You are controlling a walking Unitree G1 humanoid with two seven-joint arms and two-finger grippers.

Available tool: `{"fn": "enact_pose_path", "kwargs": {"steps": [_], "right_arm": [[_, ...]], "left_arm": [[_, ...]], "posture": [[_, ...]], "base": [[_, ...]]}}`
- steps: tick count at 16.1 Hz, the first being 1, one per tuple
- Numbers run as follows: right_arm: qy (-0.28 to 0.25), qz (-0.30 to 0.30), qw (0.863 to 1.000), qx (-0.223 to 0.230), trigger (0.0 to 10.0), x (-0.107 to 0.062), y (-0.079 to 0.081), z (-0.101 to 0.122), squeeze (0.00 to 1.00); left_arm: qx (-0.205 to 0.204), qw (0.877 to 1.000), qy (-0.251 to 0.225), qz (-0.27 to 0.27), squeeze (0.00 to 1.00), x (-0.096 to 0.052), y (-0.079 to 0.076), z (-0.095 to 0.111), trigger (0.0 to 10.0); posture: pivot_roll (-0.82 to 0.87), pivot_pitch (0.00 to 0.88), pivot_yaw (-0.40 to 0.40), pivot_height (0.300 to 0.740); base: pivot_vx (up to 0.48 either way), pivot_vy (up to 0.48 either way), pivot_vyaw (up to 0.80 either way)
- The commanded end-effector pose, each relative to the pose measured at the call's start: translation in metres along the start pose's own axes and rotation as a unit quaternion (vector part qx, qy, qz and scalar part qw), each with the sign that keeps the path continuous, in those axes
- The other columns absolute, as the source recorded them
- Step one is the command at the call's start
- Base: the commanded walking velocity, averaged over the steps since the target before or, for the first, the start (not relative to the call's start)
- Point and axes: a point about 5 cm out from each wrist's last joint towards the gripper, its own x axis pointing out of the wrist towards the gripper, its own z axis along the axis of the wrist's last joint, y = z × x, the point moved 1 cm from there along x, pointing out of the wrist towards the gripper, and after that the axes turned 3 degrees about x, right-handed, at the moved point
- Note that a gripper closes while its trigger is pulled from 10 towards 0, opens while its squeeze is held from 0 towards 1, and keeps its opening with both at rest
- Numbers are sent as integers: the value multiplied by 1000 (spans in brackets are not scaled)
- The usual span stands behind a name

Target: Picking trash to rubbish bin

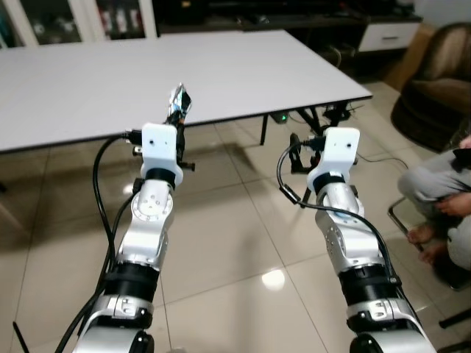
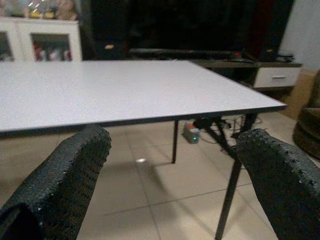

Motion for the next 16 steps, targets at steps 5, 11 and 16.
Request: {"fn": "enact_pose_path", "kwargs": {"steps": [5, 11, 16], "right_arm": [[64, 9, 998, -19, 10000, -9, -7, -34, 0], [272, 50, 960, -50, 10000, -66, -32, -141, 0], [427, 31, 903, -32, 10000, -137, -47, -201, 0]], "left_arm": [[24, 995, 95, -25, 0, -20, 5, -54, 10000], [39, 954, 292, -55, 0, -85, 21, -145, 10000], [61, 896, 434, -68, 0, -159, 31, -196, 10000]], "posture": [[-16, 49, -32, 740], [-11, 20, -37, 740], [4, 4, -45, 740]], "base": [[0, 0, 800], [0, 0, 800], [0, 0, 800]]}}
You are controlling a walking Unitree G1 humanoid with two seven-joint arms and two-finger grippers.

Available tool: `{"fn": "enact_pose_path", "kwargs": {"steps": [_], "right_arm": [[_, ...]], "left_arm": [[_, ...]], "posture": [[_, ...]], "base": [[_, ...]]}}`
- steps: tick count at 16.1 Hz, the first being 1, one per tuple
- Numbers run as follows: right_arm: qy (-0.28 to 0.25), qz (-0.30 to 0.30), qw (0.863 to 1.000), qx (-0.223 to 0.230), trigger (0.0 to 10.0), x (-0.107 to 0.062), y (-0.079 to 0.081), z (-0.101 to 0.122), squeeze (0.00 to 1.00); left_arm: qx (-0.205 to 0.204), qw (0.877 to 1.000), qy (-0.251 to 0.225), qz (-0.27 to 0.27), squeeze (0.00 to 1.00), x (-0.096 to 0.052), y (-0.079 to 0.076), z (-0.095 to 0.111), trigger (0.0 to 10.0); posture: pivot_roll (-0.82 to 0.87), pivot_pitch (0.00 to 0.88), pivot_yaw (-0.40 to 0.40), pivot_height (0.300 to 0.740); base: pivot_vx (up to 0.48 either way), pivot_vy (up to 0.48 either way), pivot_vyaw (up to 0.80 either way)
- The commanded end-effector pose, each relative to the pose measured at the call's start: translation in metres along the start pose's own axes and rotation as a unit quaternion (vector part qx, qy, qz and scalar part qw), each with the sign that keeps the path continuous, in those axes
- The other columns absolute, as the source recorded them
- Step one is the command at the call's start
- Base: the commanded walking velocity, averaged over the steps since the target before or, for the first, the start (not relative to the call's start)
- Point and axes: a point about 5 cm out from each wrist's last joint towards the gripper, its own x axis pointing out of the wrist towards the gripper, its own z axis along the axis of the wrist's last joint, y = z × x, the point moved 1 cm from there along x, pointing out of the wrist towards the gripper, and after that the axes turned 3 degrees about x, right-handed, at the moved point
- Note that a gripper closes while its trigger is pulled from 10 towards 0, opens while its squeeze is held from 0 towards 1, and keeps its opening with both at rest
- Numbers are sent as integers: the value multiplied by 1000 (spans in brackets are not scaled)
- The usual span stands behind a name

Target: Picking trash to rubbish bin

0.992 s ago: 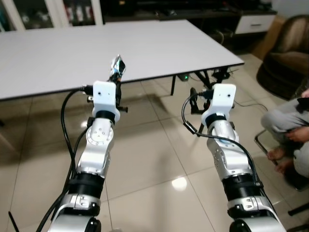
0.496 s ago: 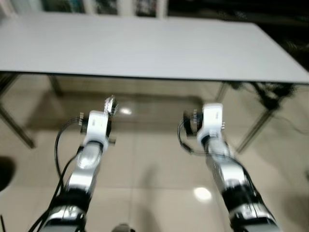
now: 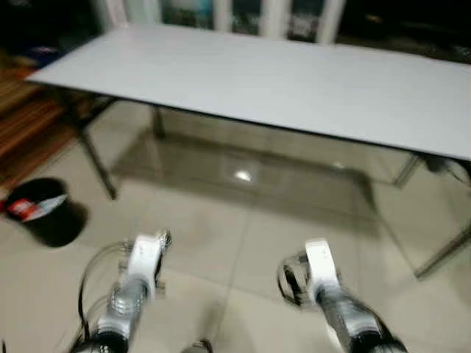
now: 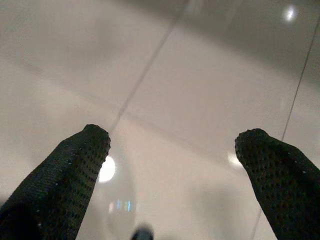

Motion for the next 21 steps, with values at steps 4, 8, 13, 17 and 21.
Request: {"fn": "enact_pose_path", "kwargs": {"steps": [4, 8, 13, 17, 21], "right_arm": [[49, -15, 998, 38, 10000, -7, -8, -33, 0], [64, -22, 997, 46, 10000, -11, -10, -44, 0], [60, -32, 996, 62, 10000, -11, -14, -45, 0], [71, -1, 995, 68, 10000, -11, -5, -48, 0], [68, 20, 995, 74, 10000, -9, 5, -46, 0]], "left_arm": [[-11, 999, 51, 1, 0, -9, -3, -32, 10000], [-10, 998, 68, -11, 0, -12, -9, -42, 10000], [-7, 998, 59, -11, 0, -10, -10, -37, 10000], [-12, 998, 53, -19, 0, -8, -14, -33, 10000], [-13, 998, 57, -16, 0, -7, -15, -31, 10000]], "posture": [[9, 0, -52, 740], [1, 3, -51, 740], [-1, 33, -57, 740], [1, 48, -59, 740], [-3, 48, -56, 740]], "base": [[0, 0, 800], [0, 0, 800], [0, 0, 520], [61, 0, 0], [408, 0, 0]]}}
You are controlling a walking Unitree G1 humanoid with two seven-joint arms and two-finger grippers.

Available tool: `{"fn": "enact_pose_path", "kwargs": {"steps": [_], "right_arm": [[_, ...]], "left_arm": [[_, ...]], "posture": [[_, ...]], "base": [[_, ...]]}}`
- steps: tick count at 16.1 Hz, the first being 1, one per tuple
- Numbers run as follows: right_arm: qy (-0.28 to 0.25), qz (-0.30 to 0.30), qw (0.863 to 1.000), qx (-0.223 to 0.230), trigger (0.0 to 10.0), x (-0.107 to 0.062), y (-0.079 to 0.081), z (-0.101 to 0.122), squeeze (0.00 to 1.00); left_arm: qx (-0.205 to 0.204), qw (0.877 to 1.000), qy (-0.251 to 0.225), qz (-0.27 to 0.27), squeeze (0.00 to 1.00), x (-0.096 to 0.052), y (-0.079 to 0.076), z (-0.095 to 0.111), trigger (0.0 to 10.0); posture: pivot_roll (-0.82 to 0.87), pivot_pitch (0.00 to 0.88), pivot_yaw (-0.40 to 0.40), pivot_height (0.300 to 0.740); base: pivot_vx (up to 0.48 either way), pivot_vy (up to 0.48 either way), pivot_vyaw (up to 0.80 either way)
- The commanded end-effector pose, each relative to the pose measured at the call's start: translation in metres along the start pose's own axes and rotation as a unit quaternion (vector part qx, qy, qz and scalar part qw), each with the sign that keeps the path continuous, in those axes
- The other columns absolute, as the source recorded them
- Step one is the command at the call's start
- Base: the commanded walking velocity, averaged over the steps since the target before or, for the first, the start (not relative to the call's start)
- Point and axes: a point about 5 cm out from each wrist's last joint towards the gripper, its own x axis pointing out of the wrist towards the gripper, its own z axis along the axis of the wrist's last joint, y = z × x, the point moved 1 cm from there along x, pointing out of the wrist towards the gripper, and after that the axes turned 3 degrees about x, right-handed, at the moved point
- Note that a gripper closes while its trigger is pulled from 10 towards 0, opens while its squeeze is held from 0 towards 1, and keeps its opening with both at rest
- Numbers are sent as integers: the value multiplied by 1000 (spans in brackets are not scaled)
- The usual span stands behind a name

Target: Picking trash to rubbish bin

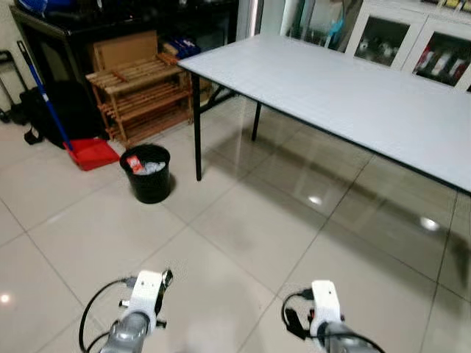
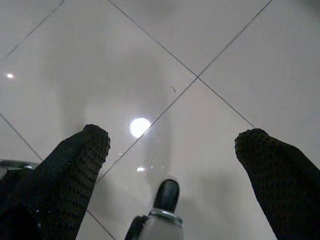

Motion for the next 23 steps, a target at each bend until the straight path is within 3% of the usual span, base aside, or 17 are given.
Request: {"fn": "enact_pose_path", "kwargs": {"steps": [1, 8, 12, 14, 23], "right_arm": [[-1, 1, 1000, 3, 10000, 0, -2, 2, 0], [1, 4, 1000, 4, 10000, 0, 0, 0, 0], [5, 5, 1000, -24, 10000, 0, 1, 0, 0], [7, 9, 1000, -18, 10000, 0, 3, -2, 0], [9, 12, 1000, -13, 10000, 0, 5, -4, 0]], "left_arm": [[-1, 1000, -4, 1, 0, 2, 0, 6, 10000], [-9, 1000, -4, 5, 0, 2, 1, 7, 10000], [-11, 1000, -5, 6, 0, 2, 2, 8, 10000], [-10, 1000, -4, 6, 0, 2, 2, 6, 10000], [-2, 1000, -2, 0, 0, 2, 1, 6, 10000]], "posture": [[-1, 47, -57, 740], [6, 42, -57, 740], [12, 42, -59, 740], [14, 38, -59, 740], [16, 0, -51, 740]], "base": [[412, 0, 0], [416, 0, 0], [419, 0, 200], [418, 0, 722], [424, 0, 0]]}}
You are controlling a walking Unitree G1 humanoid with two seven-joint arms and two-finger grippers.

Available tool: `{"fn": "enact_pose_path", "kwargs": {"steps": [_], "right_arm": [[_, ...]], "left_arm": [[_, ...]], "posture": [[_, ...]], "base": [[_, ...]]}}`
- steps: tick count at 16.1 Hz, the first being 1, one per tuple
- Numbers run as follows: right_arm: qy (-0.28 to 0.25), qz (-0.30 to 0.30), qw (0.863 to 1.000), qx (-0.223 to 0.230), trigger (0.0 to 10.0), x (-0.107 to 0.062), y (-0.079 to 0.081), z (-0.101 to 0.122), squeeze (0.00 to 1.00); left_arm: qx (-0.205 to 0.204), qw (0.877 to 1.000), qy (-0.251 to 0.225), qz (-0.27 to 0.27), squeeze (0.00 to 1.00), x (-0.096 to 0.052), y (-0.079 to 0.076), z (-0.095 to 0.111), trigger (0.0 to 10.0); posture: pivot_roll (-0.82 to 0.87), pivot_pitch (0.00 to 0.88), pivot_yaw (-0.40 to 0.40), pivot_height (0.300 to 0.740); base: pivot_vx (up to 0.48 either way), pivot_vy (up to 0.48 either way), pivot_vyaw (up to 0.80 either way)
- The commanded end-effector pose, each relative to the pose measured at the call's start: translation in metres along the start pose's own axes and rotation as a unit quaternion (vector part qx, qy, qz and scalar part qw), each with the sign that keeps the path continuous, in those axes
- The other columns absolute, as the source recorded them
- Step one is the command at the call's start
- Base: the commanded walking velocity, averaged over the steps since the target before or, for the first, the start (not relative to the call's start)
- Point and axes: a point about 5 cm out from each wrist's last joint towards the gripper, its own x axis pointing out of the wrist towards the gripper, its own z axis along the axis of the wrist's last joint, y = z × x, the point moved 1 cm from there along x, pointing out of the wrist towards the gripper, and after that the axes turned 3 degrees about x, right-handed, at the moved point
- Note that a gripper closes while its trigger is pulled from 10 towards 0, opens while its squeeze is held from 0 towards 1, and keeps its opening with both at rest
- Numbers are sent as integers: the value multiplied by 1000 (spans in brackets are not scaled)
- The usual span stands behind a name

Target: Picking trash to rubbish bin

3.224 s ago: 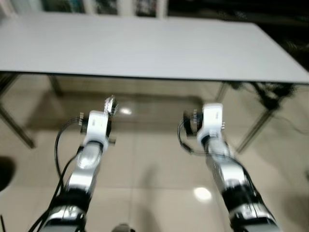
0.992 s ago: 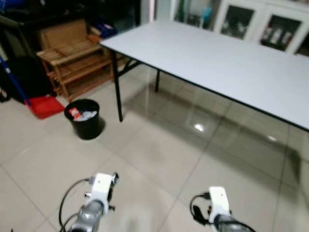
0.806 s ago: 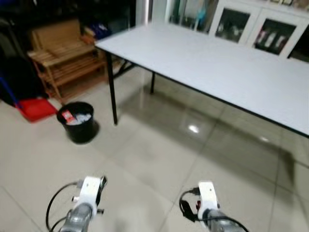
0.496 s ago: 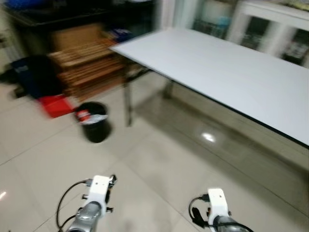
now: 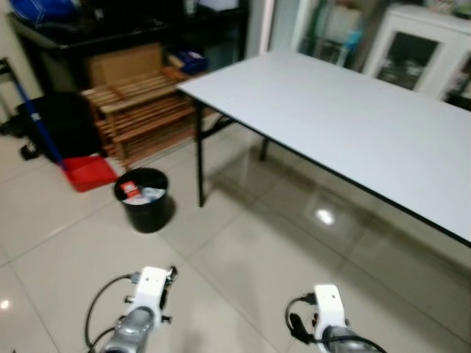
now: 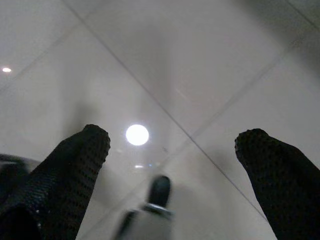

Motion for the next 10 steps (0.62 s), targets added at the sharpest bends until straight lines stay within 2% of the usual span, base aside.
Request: {"fn": "enact_pose_path", "kwargs": {"steps": [1, 3, 10], "right_arm": [[-5, 0, 1000, -16, 10000, 0, -2, 3, 0], [10, 0, 999, -38, 10000, 0, -1, 0, 0], [-4, -4, 1000, -26, 10000, 0, -3, 7, 0]], "left_arm": [[2, 1000, -3, -4, 0, 1, -3, 4, 10000], [2, 1000, -3, -4, 0, 1, -2, 4, 10000], [-7, 1000, -5, 3, 0, 2, 1, 8, 10000]], "posture": [[18, 0, -52, 740], [21, 0, -57, 740], [21, 1, -60, 740]], "base": [[416, 0, 0], [418, 0, 0], [418, 0, 800]]}}
